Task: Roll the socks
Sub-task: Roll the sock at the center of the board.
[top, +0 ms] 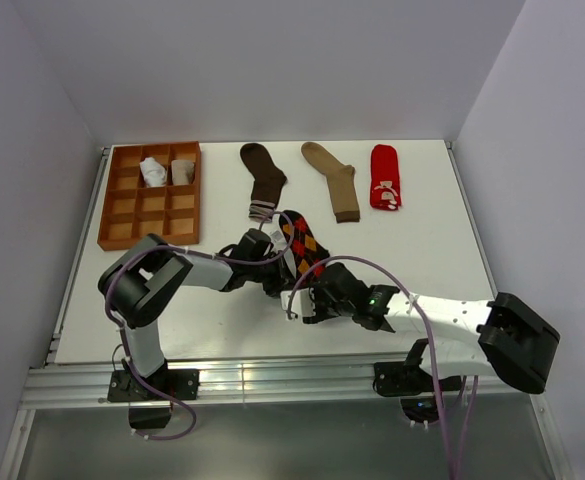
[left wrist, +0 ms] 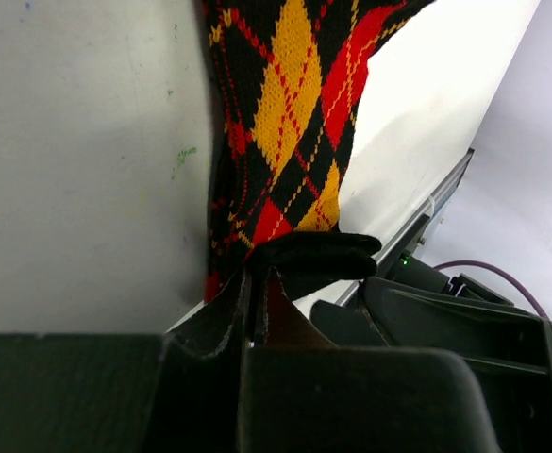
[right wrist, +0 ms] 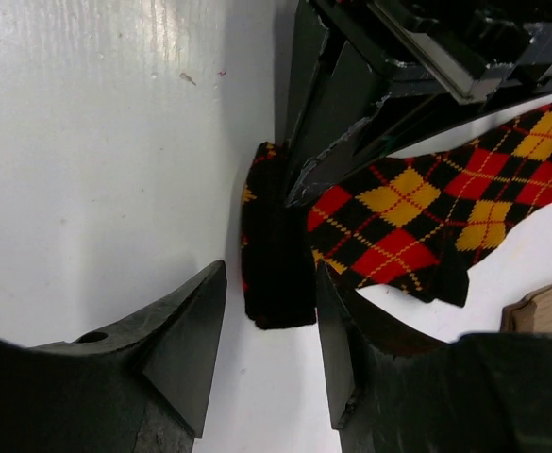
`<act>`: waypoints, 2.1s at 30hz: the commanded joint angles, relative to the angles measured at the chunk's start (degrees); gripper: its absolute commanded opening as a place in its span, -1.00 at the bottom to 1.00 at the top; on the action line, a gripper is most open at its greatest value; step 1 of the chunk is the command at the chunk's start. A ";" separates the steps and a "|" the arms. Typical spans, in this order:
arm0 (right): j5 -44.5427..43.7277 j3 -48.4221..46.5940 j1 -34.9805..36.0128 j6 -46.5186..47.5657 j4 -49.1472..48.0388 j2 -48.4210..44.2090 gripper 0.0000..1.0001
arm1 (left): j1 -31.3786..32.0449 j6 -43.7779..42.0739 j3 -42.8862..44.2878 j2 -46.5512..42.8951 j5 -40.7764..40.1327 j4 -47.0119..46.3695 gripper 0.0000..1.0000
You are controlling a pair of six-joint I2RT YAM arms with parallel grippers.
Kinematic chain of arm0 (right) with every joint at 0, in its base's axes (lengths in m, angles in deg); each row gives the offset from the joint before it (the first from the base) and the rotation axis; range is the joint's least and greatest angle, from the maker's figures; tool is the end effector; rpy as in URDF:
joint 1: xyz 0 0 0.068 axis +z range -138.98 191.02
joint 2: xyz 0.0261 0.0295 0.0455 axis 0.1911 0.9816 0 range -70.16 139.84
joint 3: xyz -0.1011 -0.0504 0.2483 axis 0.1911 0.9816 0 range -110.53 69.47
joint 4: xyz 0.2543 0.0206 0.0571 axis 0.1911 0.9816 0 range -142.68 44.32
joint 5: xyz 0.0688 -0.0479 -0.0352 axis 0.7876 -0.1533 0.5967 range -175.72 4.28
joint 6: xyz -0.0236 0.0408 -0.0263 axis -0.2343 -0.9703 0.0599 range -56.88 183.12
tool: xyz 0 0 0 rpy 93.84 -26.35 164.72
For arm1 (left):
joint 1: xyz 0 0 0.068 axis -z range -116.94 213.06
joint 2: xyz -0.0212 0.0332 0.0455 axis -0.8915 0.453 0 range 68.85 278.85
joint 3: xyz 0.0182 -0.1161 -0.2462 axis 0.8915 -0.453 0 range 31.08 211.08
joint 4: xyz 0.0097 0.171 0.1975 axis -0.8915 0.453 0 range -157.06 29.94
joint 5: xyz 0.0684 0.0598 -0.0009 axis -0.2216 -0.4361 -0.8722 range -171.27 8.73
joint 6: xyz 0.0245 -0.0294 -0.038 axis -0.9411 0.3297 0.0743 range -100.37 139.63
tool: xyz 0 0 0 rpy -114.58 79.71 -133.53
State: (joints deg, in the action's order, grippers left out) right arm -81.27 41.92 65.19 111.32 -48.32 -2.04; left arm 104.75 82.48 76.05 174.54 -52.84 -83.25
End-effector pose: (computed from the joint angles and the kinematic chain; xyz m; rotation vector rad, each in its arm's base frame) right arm 0.1289 0.1835 0.1674 -1.8596 1.4470 0.1422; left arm 0.2416 -0.2378 0.1095 -0.2160 2.7293 -1.3241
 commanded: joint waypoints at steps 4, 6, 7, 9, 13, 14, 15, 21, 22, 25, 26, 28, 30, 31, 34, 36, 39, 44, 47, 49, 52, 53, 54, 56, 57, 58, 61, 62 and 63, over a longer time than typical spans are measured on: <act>-1.46 -0.66 0.76 2.42 -3.83 3.33 -0.03 | -0.12 -2.47 -1.55 2.86 -0.83 7.57 -0.99; -1.46 -0.58 0.85 2.68 -3.83 3.60 -0.03 | -0.21 -2.73 -1.38 2.86 -0.74 7.75 -0.99; -1.55 -0.75 0.93 2.86 -3.66 4.21 -0.03 | -0.29 -2.82 -1.38 2.94 -0.39 7.66 -0.99; -2.33 -0.93 0.93 3.12 -3.75 5.09 -0.03 | -0.47 -3.34 -1.20 3.03 -0.04 7.83 -0.99; -2.60 -1.72 0.85 3.65 -3.75 7.47 -0.05 | -0.65 -4.22 -0.85 2.94 0.40 8.45 -0.99; -2.43 -1.72 0.85 3.65 -3.75 8.16 -0.05 | -0.56 -4.49 -0.68 2.86 0.58 8.89 -0.99; -2.34 -1.80 0.85 3.65 -3.66 8.43 -0.05 | -0.65 -5.01 -0.67 2.86 0.75 8.98 -0.99; -2.52 -3.12 0.93 3.21 -3.66 11.33 -0.10 | -0.82 -5.81 -0.32 2.86 1.72 9.07 -0.99; -2.43 -3.65 0.85 2.95 -3.14 11.77 -0.27 | -0.91 -5.81 -0.32 2.86 1.98 8.98 -0.99; -1.38 -5.22 0.76 1.37 -1.03 13.27 -0.62 | -1.17 -5.81 -0.85 2.16 2.42 8.02 -0.94; -0.24 -5.75 0.59 0.93 -0.15 13.36 -0.65 | -1.35 -5.81 -1.28 1.54 2.42 8.01 -0.92; 1.78 -7.42 -0.20 -0.65 3.35 13.36 -0.72 | -1.53 -5.81 -1.64 0.49 1.73 7.58 -0.80; 5.82 -9.18 -0.91 -2.23 7.91 13.45 -0.73 | -1.88 -5.20 -2.87 -1.36 1.20 6.87 -0.65; 7.31 -10.93 -1.35 -2.59 9.60 13.62 -0.74 | -2.05 -4.85 -3.39 -1.97 0.93 6.35 -0.58; 14.69 -14.97 -3.89 -3.82 16.96 14.76 -0.74 | -2.93 -3.53 -5.50 -4.87 0.14 3.54 -0.36; 20.30 -17.26 -6.26 -3.99 20.85 16.43 -0.74 | -3.46 -3.17 -7.00 -7.33 -1.87 2.21 -0.27; 24.19 -21.39 -9.78 -3.82 27.44 20.02 -0.74 | -3.99 -3.52 -8.40 -10.23 -5.04 0.72 -0.20; 30.43 -29.30 -14.18 -1.98 37.72 27.84 -0.73 | -4.25 -3.35 -11.39 -14.18 -9.95 -1.74 -0.17; 36.14 -35.28 -17.25 0.30 45.81 34.08 -0.72 | -4.25 -3.61 -13.85 -17.26 -11.81 -3.76 -0.23; 38.69 -39.50 -19.70 1.88 51.26 38.39 -0.72 | -4.16 -4.22 -15.87 -20.50 -14.62 -3.86 -0.24; 43.18 -45.03 -23.48 4.70 58.02 43.92 -0.70 | -3.81 -6.33 -18.07 -25.86 -20.06 -2.63 -0.27; 45.71 -46.70 -24.46 6.79 60.30 45.86 -0.70 | -3.46 -7.38 -18.60 -27.28 -21.21 -2.62 -0.27; 46.96 -49.85 -25.25 7.94 64.94 47.44 -0.70 | -3.29 -7.91 -18.95 -28.42 -23.83 -2.36 -0.27; 50.11 -52.51 -27.62 10.23 68.66 52.28 -0.69 | -1.18 -10.37 -18.52 -31.59 -27.79 -0.61 -0.26; 50.92 -54.52 -28.24 10.76 71.55 53.77 -0.69 | -0.22 -11.34 -17.38 -32.12 -31.20 0.18 -0.25; 51.36 -55.15 -29.29 10.51 72.10 56.14 -0.69 | 1.97 -13.61 -16.42 -32.65 -33.06 1.84 -0.26; 53.12 -56.73 -30.53 10.25 74.30 58.79 -0.69 | 5.67 -17.48 -12.11 -30.21 -37.72 3.70 -0.29; 53.21 -57.17 -31.23 9.02 74.56 59.84 -0.69 | 6.46 -18.11 -10.79 -29.32 -39.05 5.10 -0.30; 53.64 -57.44 -31.49 9.19 75.09 60.29 -0.69 | 7.08 -18.98 -8.52 -28.36 -39.49 5.28 -0.31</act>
State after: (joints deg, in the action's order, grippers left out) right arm -31.28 -13.18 34.44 119.15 19.42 57.06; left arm 109.74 69.32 61.97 144.42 -85.01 -79.73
